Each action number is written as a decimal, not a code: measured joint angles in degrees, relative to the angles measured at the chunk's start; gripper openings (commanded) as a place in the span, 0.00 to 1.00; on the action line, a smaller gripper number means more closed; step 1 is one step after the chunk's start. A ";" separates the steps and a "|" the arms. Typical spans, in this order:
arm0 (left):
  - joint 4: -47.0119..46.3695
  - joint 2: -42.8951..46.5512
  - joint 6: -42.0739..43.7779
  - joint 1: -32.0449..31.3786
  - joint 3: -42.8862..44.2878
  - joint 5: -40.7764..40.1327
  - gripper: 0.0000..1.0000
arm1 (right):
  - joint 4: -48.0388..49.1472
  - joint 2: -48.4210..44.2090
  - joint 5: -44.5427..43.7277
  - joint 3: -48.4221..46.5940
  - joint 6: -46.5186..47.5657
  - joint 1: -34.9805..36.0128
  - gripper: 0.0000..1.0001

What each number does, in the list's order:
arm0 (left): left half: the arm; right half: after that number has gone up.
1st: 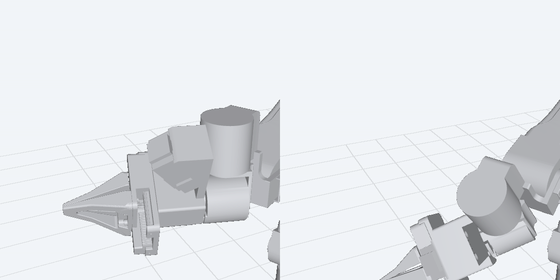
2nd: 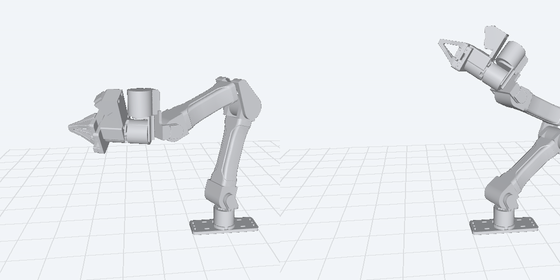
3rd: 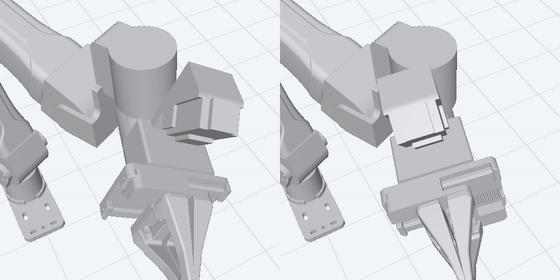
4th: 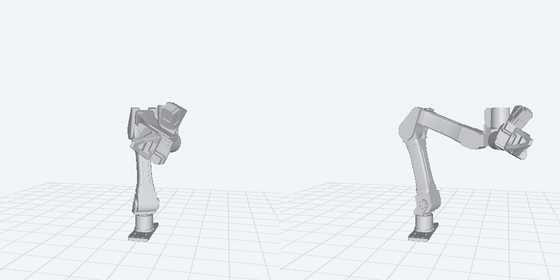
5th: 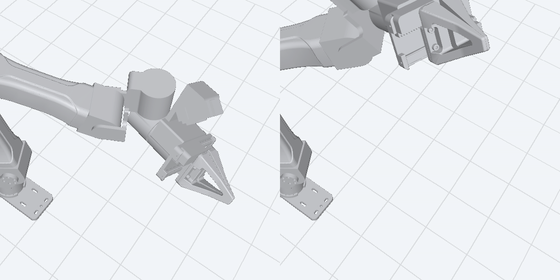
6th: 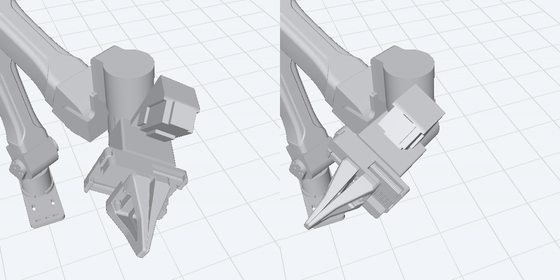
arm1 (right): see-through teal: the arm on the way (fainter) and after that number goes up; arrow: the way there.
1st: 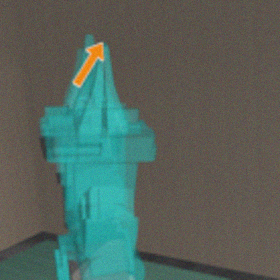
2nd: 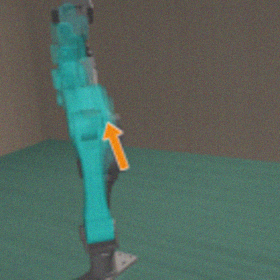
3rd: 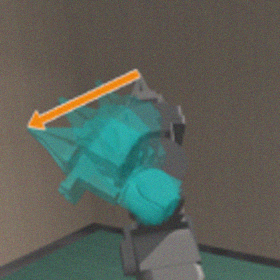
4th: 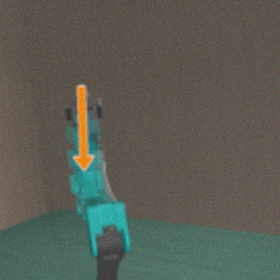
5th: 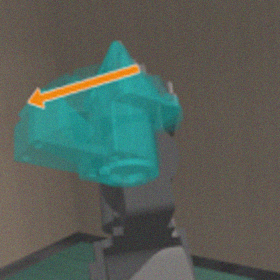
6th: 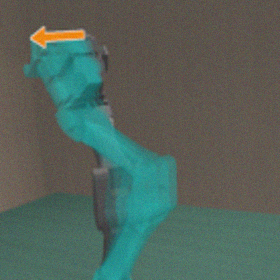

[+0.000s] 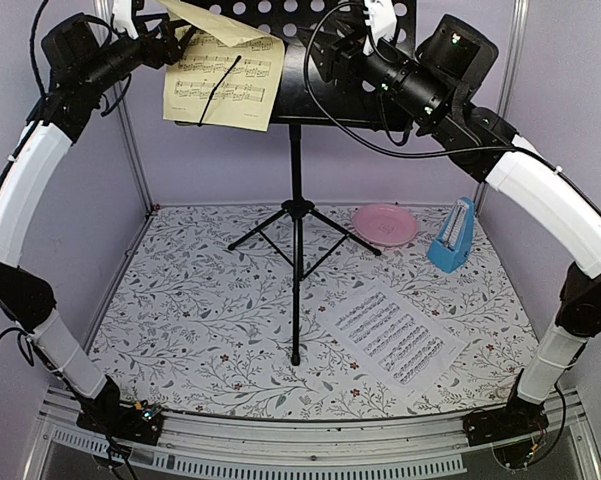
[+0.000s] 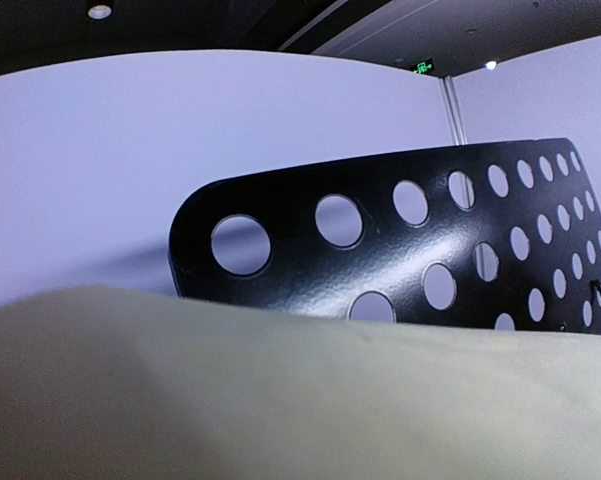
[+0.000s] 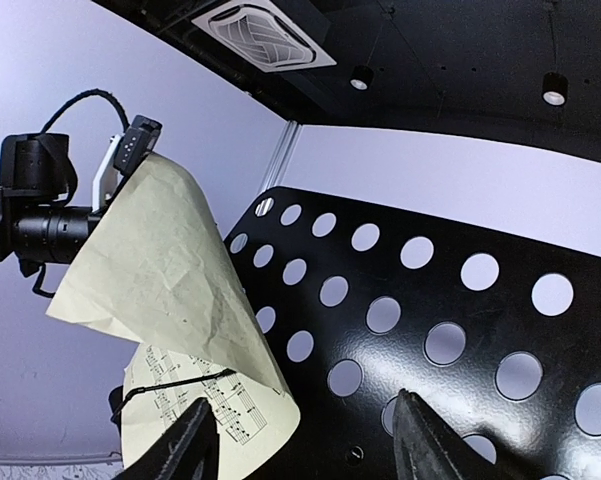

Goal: Set up the instrument practice props

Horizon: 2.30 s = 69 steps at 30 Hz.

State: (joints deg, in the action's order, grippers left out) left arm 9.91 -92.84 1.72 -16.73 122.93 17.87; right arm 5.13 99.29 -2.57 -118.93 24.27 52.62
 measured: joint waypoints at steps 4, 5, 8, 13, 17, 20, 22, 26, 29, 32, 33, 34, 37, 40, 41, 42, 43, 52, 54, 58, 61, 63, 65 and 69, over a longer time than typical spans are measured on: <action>-1.14 -1.01 -0.22 1.27 0.04 2.49 0.90 | -2.45 -1.88 1.20 0.20 -0.98 0.00 0.45; -1.27 -1.09 -0.31 1.51 0.04 2.78 0.89 | -3.04 -2.23 1.64 0.22 -1.29 0.00 0.43; -2.16 -1.16 -0.74 2.56 0.13 3.98 0.85 | -4.33 -2.54 3.06 0.28 -2.29 0.00 0.39; -4.68 -1.40 -2.62 3.91 0.87 6.47 0.75 | -5.95 -2.27 5.42 0.52 -4.31 0.00 0.36; -6.49 -1.60 -4.02 4.00 0.90 9.57 0.65 | -6.01 -1.51 7.61 0.50 -6.03 0.04 0.34; -7.61 -1.92 -4.87 4.00 0.90 11.32 0.53 | -6.01 -0.35 8.87 0.39 -7.41 0.11 0.34; -8.22 -2.10 -5.38 4.02 0.90 12.20 0.45 | -6.03 0.61 9.51 0.39 -8.26 0.15 0.34; -9.66 -2.47 -6.01 4.04 0.98 13.00 0.33 | -6.14 1.77 10.32 0.39 -9.29 0.20 0.33; -10.51 -2.75 -6.47 4.09 1.09 12.76 0.21 | -6.19 1.88 10.47 0.39 -9.60 0.20 0.34; -11.04 -2.89 -6.62 4.11 1.09 12.07 0.08 | -6.16 1.88 10.45 0.39 -9.75 0.20 0.34; -11.15 -2.89 -6.71 4.11 1.09 11.74 0.04 | -6.16 1.88 10.43 0.39 -9.75 0.20 0.34; -11.28 -2.89 -6.73 4.11 1.09 11.41 0.00 | -6.16 1.88 10.43 0.39 -9.75 0.20 0.34; -11.87 -2.89 -6.84 4.13 0.92 10.60 0.00 | -6.10 1.88 10.40 0.39 -9.75 0.22 0.34; -12.81 -2.49 -6.73 4.13 -0.50 9.22 0.00 | -6.10 1.90 10.38 0.39 -9.75 0.22 0.34; -13.29 -2.01 -6.73 4.13 -1.77 8.44 0.00 | -6.10 1.88 10.38 0.39 -9.73 0.22 0.34; -13.86 -1.46 -6.86 4.13 -3.23 7.69 0.00 | -6.10 1.88 10.36 0.39 -9.73 0.22 0.34; -14.27 -0.90 -7.06 4.13 -4.61 6.80 0.00 | -6.10 1.88 10.34 0.39 -9.73 0.22 0.34; -21.14 4.15 -11.28 4.13 -16.52 -2.67 0.00 | -5.95 1.90 10.08 0.39 -9.75 0.22 0.34; -21.81 4.66 -11.47 4.13 -17.03 -3.85 0.00 | -5.92 1.90 10.01 0.39 -9.75 0.22 0.34; -22.73 4.76 -11.63 4.13 -16.37 -4.87 0.00 | -5.92 1.90 9.97 0.39 -9.90 0.22 0.34; -22.73 4.74 -11.63 4.11 -15.52 -4.87 0.00 | -5.92 1.90 9.94 0.39 -9.92 0.22 0.34; -22.75 4.74 -11.63 4.11 -15.15 -4.85 0.08 | -5.92 1.90 9.84 0.39 -9.92 0.22 0.35; -22.75 4.74 -11.72 4.09 -15.08 -4.76 0.24 | -5.92 1.90 9.66 0.39 -9.92 0.22 0.38; -22.69 4.74 -11.72 4.04 -15.08 -4.42 0.43 | -5.86 1.90 9.29 0.39 -9.99 0.22 0.48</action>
State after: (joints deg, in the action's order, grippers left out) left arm -12.78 -88.09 -10.00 -12.69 107.85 13.45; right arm -0.73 101.19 6.72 -118.54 14.28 52.84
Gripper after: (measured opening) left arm 0.317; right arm 0.417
